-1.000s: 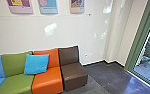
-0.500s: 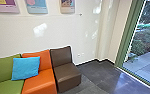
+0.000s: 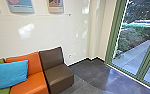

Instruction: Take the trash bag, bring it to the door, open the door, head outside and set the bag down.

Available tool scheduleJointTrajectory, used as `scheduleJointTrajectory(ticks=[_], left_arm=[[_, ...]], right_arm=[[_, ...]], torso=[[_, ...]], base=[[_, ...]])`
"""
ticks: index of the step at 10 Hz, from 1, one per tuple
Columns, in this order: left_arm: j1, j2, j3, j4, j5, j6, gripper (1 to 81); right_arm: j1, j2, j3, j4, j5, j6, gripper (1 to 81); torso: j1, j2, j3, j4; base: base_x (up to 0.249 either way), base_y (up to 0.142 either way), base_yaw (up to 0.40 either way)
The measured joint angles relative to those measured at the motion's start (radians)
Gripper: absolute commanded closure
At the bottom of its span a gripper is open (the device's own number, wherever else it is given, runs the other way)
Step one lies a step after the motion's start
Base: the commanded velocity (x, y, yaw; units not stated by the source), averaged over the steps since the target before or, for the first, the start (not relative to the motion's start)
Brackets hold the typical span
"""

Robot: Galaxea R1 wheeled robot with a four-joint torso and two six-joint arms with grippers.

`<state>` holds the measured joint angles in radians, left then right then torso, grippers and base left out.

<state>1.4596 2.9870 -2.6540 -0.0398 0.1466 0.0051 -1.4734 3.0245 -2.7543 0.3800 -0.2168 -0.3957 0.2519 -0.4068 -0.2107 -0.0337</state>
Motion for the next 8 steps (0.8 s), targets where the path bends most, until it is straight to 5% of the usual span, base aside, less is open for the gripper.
scheduleJointTrajectory(ticks=[8], left_arm=[[0.000, 0.002, 0.000, 0.000, -0.001, 0.000, 81.1]], right_arm=[[0.000, 0.000, -0.001, 0.000, 0.000, 0.000, 1.0]], torso=[[0.000, 0.000, 0.000, 0.000]], base=[[0.000, 0.000, -0.259]])
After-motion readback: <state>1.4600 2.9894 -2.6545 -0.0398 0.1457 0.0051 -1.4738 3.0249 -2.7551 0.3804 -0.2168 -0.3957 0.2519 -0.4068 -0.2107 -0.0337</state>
